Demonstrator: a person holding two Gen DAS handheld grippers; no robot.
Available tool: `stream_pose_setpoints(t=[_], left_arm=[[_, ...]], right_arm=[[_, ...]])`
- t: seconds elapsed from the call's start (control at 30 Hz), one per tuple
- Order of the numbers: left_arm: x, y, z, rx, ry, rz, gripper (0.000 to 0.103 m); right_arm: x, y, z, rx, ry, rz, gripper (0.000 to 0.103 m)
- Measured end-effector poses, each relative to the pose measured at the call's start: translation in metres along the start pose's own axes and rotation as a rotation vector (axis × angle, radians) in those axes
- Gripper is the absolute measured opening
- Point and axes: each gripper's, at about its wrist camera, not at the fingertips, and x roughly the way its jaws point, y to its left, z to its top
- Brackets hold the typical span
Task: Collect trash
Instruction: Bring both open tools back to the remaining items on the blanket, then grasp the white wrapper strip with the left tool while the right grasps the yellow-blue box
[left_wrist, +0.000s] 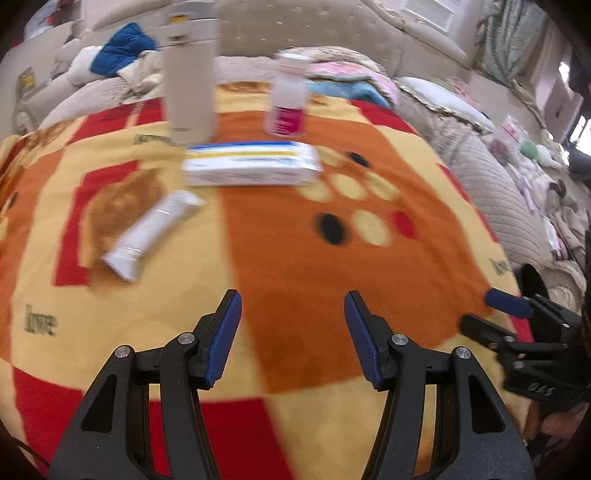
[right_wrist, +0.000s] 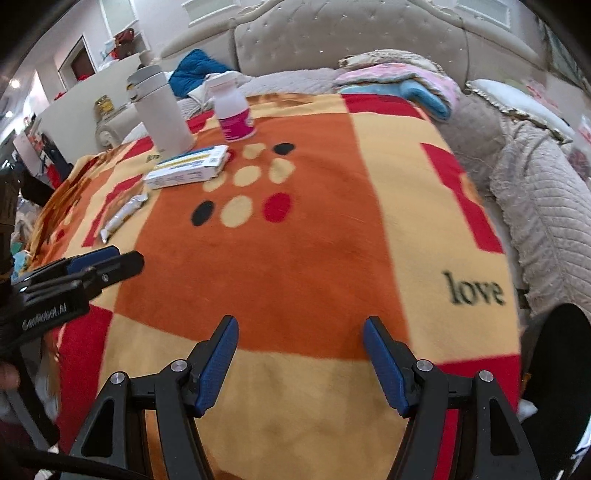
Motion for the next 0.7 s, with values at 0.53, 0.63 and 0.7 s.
stream_pose_setpoints(t=[0.53,0.63,0.7], left_arm=[[0.038,0.094,0.041,0.009,0.035,0.159,0.056],[0.044,0.099,0.043,0.002,0.043,0.135,0.056],[0.046,0.103,0.043,-0.003,0.041,0.126,0.05]], right_arm=[[0.058,0.057,0.108,-0.108,-0.005,0.111,0.069],[0.066,0.062,0.132,-0.095,-0.028,0.137,0.071],[0.074,0.067,0.149,-0.08,-0.035,0.172,0.071]])
